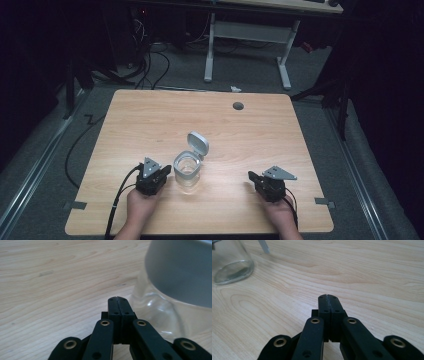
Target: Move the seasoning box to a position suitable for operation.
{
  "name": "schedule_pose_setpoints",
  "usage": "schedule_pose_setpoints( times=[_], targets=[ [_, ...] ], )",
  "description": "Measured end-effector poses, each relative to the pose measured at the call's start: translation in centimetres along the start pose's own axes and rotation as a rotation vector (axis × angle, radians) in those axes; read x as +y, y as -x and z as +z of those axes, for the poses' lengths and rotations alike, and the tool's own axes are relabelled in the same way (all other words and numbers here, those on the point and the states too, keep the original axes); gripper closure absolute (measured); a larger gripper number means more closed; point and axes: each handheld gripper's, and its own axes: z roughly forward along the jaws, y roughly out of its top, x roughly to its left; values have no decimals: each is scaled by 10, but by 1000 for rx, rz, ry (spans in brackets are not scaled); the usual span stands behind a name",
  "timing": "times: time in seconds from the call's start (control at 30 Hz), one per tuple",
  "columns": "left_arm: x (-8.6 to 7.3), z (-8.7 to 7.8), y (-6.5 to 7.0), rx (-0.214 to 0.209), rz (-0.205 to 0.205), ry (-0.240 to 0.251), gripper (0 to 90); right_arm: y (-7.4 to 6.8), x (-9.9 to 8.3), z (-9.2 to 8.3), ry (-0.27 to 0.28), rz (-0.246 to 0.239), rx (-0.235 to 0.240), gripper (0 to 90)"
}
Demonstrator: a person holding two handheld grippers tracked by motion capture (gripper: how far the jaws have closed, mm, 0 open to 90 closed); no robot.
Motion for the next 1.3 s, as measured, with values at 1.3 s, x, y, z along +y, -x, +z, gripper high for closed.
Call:
schedule_pose_setpoints(
  times=[1.3],
  targets=[
    [-16, -24, 42, -134, 53, -27, 890, -9, -1, 1, -13, -33, -41, 900]
  ],
)
